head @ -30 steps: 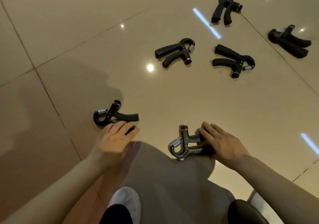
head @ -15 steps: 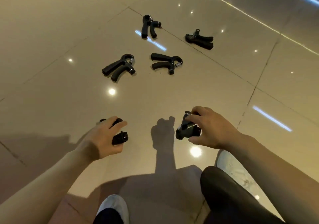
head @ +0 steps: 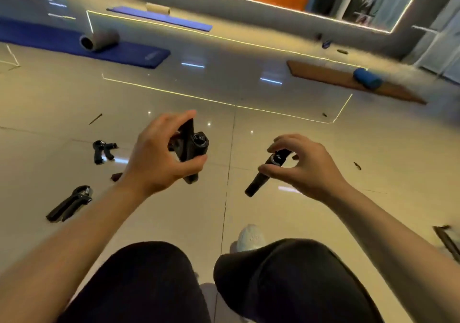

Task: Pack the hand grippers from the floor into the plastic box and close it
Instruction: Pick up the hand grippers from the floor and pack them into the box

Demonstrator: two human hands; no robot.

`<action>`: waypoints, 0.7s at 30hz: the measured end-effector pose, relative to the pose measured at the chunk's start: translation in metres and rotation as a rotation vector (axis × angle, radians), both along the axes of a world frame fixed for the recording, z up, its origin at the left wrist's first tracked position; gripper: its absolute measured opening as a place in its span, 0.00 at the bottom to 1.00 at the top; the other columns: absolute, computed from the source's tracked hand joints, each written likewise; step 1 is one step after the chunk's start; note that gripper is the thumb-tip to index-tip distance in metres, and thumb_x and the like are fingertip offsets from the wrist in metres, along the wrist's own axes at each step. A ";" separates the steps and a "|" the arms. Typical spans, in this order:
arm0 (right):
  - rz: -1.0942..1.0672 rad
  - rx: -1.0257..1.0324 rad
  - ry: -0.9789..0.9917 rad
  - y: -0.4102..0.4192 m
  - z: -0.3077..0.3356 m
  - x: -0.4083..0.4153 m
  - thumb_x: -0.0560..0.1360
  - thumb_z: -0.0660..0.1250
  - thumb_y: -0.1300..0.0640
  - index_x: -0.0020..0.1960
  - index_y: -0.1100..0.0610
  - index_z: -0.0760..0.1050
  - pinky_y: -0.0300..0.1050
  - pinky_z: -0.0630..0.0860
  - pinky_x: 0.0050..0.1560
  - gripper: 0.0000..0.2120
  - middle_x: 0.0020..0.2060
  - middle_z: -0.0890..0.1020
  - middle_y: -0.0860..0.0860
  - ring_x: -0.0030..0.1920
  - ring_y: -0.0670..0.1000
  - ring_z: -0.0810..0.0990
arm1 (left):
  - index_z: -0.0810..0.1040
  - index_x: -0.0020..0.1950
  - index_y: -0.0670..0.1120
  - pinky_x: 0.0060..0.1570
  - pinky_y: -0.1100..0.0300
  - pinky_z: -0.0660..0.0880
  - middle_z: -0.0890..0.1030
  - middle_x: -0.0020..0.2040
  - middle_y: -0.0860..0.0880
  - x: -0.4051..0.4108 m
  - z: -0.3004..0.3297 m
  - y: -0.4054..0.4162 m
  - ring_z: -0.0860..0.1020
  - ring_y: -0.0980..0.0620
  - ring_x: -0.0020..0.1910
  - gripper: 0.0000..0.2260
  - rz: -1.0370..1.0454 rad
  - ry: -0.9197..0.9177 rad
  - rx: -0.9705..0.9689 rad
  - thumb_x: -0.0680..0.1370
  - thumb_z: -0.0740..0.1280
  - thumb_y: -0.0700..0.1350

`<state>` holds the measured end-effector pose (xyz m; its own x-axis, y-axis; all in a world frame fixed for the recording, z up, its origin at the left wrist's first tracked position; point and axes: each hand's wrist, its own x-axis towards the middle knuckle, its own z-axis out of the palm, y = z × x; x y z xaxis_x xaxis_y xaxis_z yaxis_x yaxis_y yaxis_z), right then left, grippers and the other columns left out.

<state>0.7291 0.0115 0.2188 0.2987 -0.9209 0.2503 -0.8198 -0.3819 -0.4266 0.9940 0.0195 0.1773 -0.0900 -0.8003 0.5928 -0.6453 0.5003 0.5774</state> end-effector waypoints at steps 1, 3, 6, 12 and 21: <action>-0.036 -0.021 -0.052 0.013 0.015 -0.016 0.68 0.72 0.45 0.54 0.54 0.78 0.40 0.72 0.49 0.19 0.52 0.76 0.45 0.52 0.46 0.74 | 0.68 0.69 0.45 0.55 0.64 0.73 0.73 0.59 0.48 -0.017 0.015 0.003 0.75 0.50 0.56 0.34 -0.037 0.008 -0.022 0.66 0.68 0.59; -0.115 -0.042 -0.187 0.039 0.039 -0.050 0.67 0.73 0.46 0.50 0.54 0.79 0.42 0.73 0.47 0.16 0.47 0.77 0.44 0.49 0.46 0.75 | 0.68 0.69 0.46 0.54 0.61 0.74 0.73 0.60 0.47 -0.054 0.041 0.013 0.75 0.50 0.56 0.35 -0.104 -0.007 -0.078 0.66 0.68 0.59; -0.182 -0.041 -0.333 0.069 0.060 -0.104 0.67 0.73 0.47 0.48 0.53 0.79 0.45 0.75 0.47 0.13 0.44 0.80 0.46 0.47 0.46 0.77 | 0.68 0.69 0.46 0.53 0.64 0.73 0.74 0.59 0.45 -0.111 0.067 0.030 0.73 0.53 0.54 0.35 -0.163 -0.066 -0.151 0.65 0.67 0.59; -0.338 -0.023 -0.431 0.108 0.049 -0.229 0.67 0.75 0.50 0.48 0.54 0.80 0.33 0.70 0.41 0.12 0.48 0.79 0.44 0.49 0.45 0.77 | 0.68 0.69 0.50 0.52 0.65 0.74 0.73 0.60 0.50 -0.248 0.065 0.029 0.73 0.52 0.57 0.36 -0.335 -0.071 0.010 0.63 0.66 0.61; -0.566 -0.005 -0.198 0.189 0.013 -0.430 0.63 0.73 0.41 0.47 0.50 0.80 0.46 0.76 0.55 0.18 0.56 0.76 0.43 0.53 0.45 0.76 | 0.69 0.67 0.54 0.51 0.69 0.72 0.73 0.57 0.56 -0.458 0.026 0.052 0.74 0.54 0.55 0.35 -0.453 0.014 0.161 0.61 0.67 0.59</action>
